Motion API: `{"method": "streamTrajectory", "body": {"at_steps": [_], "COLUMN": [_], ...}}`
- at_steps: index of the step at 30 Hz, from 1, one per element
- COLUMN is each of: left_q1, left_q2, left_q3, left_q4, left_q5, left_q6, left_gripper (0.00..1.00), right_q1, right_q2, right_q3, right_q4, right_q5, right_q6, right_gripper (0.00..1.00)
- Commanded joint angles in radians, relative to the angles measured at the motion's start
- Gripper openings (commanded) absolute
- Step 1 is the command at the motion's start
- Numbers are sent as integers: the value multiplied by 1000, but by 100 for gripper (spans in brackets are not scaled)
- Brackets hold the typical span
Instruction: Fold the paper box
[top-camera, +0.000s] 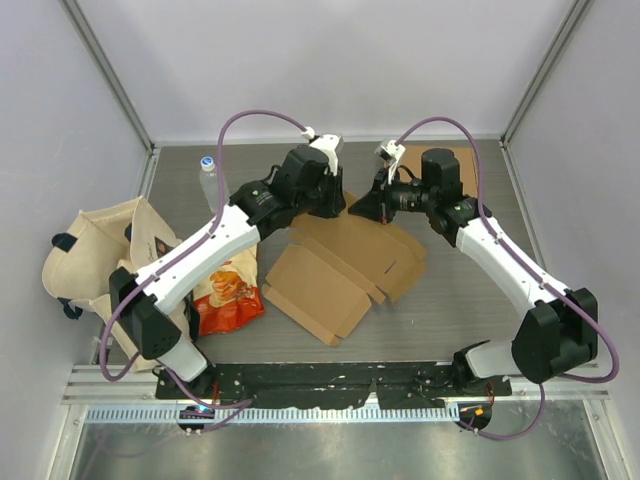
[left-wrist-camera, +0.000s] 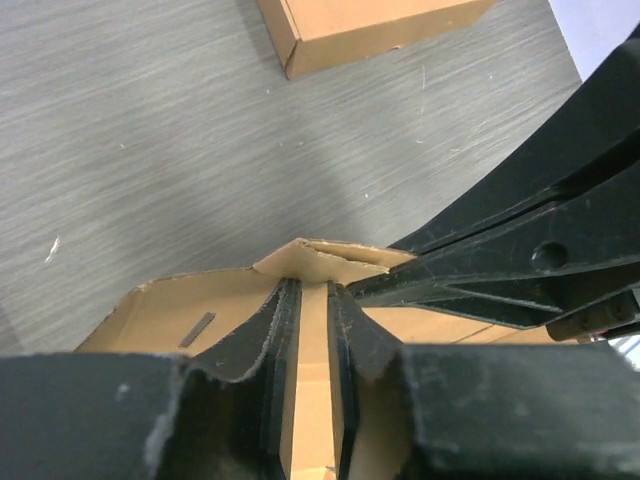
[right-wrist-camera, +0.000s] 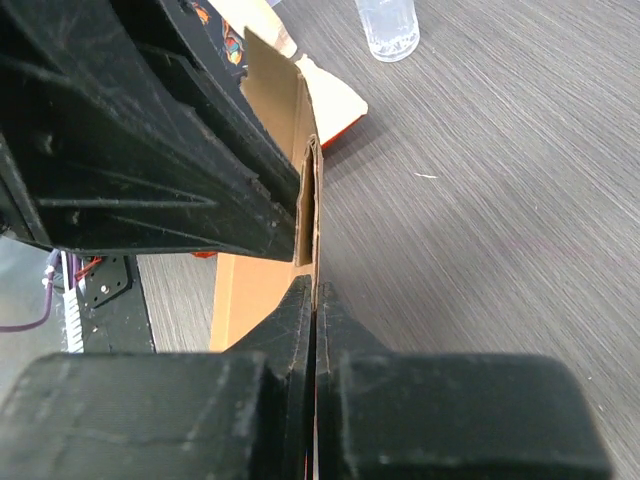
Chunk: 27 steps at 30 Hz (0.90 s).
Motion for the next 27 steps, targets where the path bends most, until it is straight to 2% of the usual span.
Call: {"method": "streamTrajectory", "body": {"at_steps": [1, 3, 4, 5, 7, 8, 12, 15, 17, 23, 27], "left_q1": [-2, -4, -4, -2, -1, 1, 6, 12, 22, 59, 61], "left_q2": [-132, -277, -328, -373, -485, -514, -609, -593, -541, -410, -355], "left_q3": [-77, -225, -273, -361, -443, -515, -617, -617, -594, -542, -531], "left_q4": [42, 79, 76, 70, 48, 48, 71, 60, 43, 86, 138], "left_q5": [-38, -76, -116, -130, -162, -188, -271, -415, -448, -400, -353], "left_q6": [15, 5, -4, -14, -54, -66, -113, -132, -132, -141, -143], "left_gripper": [28, 42, 43, 44, 43, 40, 32, 20, 19, 13, 13], "right_q1": [5, 5, 5, 5, 4, 5, 4, 4, 4, 2, 4], "right_q2": [-60, -61, -61, -61, -60, -60, -57, -60, -67, -80, -78], "right_q3": [2, -3, -5, -6, -9, -11, -8, -6, -11, -18, -17], "right_q4": [76, 74, 74, 76, 76, 79, 83, 85, 85, 86, 90], "right_q5": [-21, -21, -21, -23, -26, -30, -35, -38, -38, -30, -30], "right_q6": [22, 25, 25, 23, 28, 28, 33, 39, 40, 46, 49], "right_gripper": [1, 1, 1, 1, 1, 1, 1, 1, 1, 1, 1]}}
